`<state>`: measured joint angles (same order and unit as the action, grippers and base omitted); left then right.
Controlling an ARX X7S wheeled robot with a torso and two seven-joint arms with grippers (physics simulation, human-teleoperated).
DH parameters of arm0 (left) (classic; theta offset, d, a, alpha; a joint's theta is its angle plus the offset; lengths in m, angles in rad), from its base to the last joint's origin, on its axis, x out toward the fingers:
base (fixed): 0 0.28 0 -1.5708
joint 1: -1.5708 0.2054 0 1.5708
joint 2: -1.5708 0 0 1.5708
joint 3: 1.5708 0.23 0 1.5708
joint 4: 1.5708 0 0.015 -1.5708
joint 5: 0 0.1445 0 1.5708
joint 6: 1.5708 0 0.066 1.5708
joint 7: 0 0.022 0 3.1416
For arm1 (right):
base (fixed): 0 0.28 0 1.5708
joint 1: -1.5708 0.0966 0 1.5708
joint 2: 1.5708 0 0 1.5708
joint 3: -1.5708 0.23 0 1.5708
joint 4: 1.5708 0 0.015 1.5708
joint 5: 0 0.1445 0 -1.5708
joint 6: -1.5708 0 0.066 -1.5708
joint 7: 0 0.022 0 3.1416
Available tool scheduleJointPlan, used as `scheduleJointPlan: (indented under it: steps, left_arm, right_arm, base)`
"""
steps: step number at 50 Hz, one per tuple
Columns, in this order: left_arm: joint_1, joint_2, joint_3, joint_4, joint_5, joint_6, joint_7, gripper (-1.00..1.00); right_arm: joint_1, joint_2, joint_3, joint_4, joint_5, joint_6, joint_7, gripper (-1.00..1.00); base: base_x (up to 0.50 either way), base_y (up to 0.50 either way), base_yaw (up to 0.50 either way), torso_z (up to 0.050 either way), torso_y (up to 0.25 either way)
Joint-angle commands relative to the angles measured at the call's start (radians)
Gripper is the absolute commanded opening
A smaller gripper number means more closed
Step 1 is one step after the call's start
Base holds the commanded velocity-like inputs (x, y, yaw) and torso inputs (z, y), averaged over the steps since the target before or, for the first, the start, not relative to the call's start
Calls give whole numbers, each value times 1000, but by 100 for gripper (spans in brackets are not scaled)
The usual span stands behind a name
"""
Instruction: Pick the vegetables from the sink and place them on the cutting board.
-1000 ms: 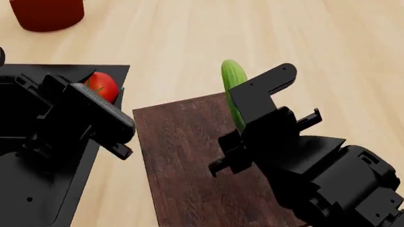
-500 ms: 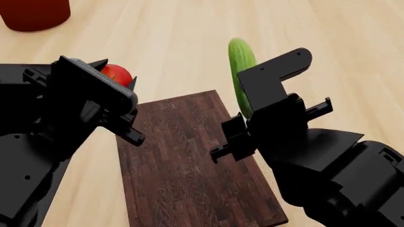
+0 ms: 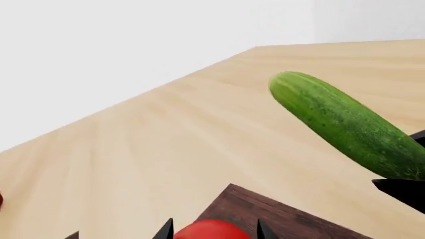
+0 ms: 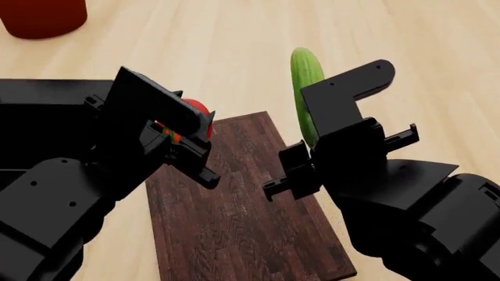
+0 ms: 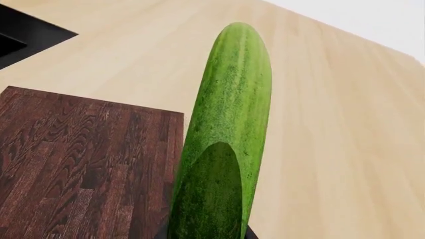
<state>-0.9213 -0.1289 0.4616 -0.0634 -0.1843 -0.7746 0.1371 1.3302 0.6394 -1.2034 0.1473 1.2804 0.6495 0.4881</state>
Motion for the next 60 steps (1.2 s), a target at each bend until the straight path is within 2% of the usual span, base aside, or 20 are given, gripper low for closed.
scheduleJointPlan:
  steps: [1,20,52,53,60]
  left_arm:
    - [17,22,2,-69,-34,24,-12,-100]
    - [59,16,52,-147,-21,49,-24,-100]
    - [57,9,68,-211,-29,68,-52,-100]
    - [56,8,68,-221,-28,72,-53,100]
    - [56,5,66,-200,-35,65,-61,100]
  right_arm:
    - [2,1,16,-7,-24,5,-1,-100]
    - [-3,6,26,-7,-17,0,4,-100]
    - [-14,2,32,0,-17,-9,0,-100]
    - [-15,2,32,1,-17,-10,0,-100]
    - [-16,-1,32,4,-19,-12,-2,-100]
  base:
    - [0,0,0,0,0]
    - [0,0,0,1,1]
    - [0,0,0,0,1]
    - [0,0,0,0,0]
    - [0,0,0,0,0]
